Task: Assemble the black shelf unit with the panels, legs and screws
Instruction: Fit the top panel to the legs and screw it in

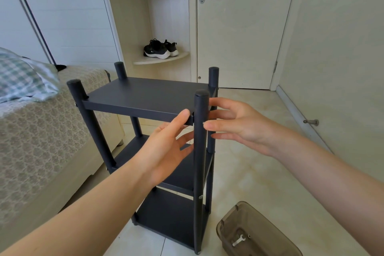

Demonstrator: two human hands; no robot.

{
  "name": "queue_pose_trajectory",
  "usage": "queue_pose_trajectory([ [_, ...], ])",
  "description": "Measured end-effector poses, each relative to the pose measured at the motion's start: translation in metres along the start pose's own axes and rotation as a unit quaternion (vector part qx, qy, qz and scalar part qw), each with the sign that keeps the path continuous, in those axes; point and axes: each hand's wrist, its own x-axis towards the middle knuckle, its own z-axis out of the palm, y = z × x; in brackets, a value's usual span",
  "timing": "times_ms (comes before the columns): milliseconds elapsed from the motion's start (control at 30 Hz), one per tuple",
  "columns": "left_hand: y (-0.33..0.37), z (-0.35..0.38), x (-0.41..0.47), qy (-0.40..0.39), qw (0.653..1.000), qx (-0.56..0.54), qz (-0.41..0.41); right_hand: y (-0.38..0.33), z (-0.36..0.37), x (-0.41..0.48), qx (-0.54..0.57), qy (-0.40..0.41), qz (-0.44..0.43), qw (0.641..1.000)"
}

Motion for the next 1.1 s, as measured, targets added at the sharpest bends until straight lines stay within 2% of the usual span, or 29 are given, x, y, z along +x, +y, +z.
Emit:
queue_pose_trajectory([
  [100, -0.001, 0.0, 0.001, -0.001, 1.0, -0.004, 0.004, -0.006, 0.0, -0.004, -0.096, -0.001, -0.032, 0.995],
  [233, 0.0, 0.001, 0.003, 0.005, 1.0, -0.004, 0.006, -0.006, 0.006, -0.006, -0.198, 0.056, -0.099, 0.974],
  [367, 0.001, 0.003, 0.002, 0.009, 1.0, 0.005, 0.006, -0.002, 0.006, -0.008, -0.207, 0.083, -0.119, 0.967],
  [833, 0.002, 0.009, 0.002, 0.031, 0.999, 0.017, 0.013, 0.0, 0.007, -0.005, -0.227, 0.086, -0.141, 0.96],
  [900, 0.002, 0.009, 0.002, 0.035, 0.999, 0.021, 0.016, 0.001, 0.008, -0.003, -0.211, 0.083, -0.129, 0.965],
  [1000, 0.004, 0.008, 0.0, 0.016, 0.998, 0.049, 0.025, 0.005, 0.01, -0.003, -0.075, 0.054, -0.065, 0.994],
  [1100, 0.009, 0.007, -0.004, 0.024, 0.993, 0.109, 0.031, 0.004, 0.011, -0.002, 0.014, 0.045, -0.024, 0.999],
])
